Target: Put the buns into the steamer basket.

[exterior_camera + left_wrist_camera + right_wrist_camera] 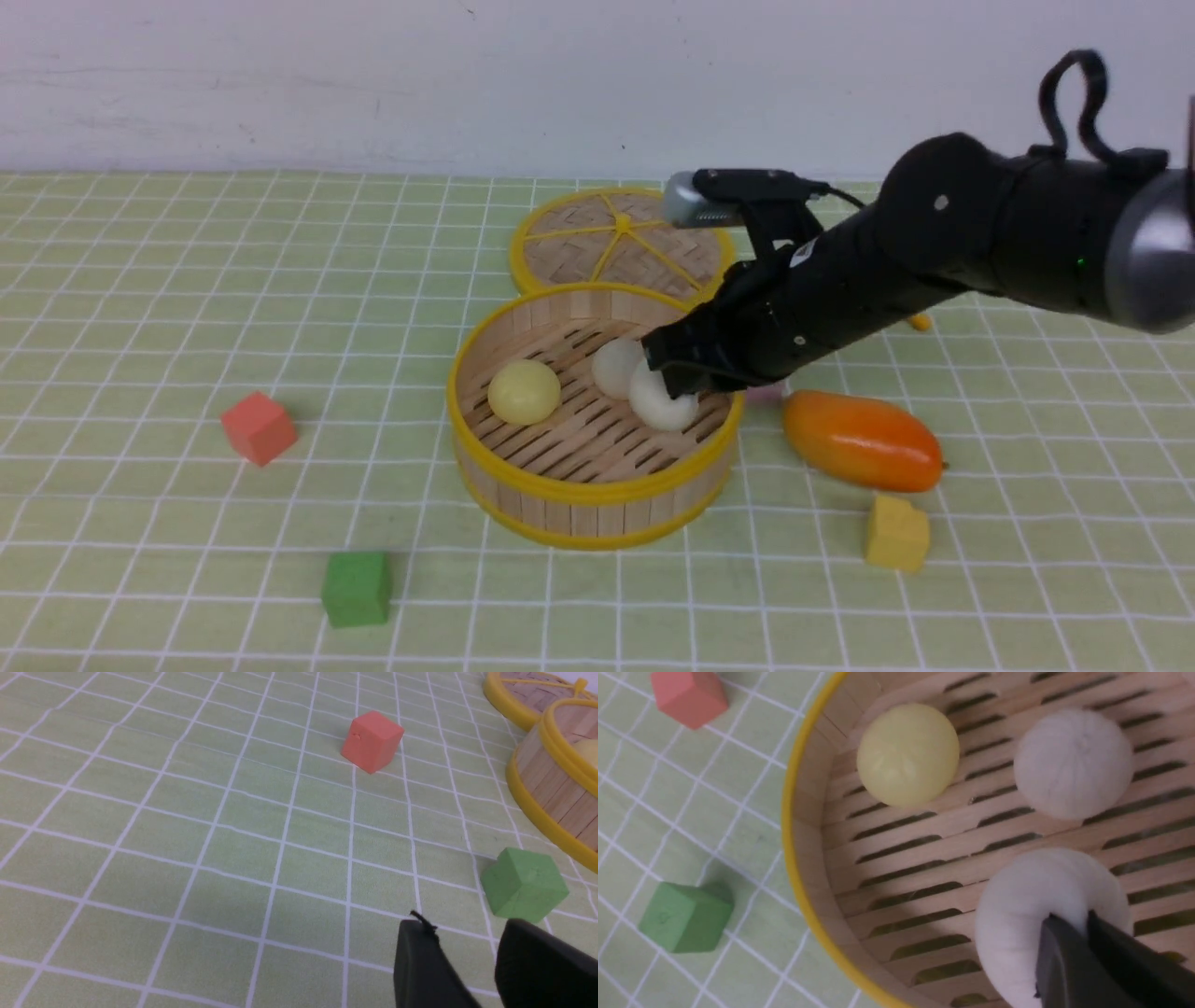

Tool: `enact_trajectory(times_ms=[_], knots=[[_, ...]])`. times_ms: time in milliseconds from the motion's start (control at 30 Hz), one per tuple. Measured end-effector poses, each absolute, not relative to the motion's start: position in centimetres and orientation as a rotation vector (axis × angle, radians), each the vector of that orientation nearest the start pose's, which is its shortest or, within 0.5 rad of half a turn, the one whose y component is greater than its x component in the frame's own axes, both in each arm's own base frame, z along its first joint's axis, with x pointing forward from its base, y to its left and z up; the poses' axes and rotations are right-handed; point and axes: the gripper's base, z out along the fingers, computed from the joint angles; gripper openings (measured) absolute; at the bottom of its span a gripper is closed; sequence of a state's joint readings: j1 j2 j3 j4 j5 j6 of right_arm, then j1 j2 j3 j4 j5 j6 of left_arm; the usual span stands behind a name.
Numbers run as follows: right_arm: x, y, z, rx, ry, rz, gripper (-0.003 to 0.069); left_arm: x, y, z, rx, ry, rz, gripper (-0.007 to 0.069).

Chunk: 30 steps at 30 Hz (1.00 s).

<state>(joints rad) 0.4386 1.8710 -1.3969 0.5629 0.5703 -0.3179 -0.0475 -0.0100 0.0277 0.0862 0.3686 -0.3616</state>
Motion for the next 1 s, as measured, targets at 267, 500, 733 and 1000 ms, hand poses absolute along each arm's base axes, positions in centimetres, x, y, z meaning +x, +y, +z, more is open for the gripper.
enact_trajectory(times_ms=[267, 500, 733, 1000], knots=[[37.3, 20.4, 21.2, -0.446, 2.513, 0.609, 0.0133, 5.3, 0.0, 17.1, -0.24, 1.858, -0.198, 0.0237], [36.9, 20.2, 22.6, -0.451, 2.494, 0.618, 0.0367, 5.3, 0.0, 17.1, -0.24, 1.858, -0.198, 0.0237], [34.7, 19.0, 26.4, -0.39, 2.561, 0.596, 0.043, 5.3, 0.0, 17.1, -0.24, 1.858, -0.198, 0.0237], [29.6, 15.3, 33.1, -0.299, 2.624, 0.428, 0.0337, 5.3, 0.0, 17.1, -0.24, 1.858, -0.198, 0.0237]])
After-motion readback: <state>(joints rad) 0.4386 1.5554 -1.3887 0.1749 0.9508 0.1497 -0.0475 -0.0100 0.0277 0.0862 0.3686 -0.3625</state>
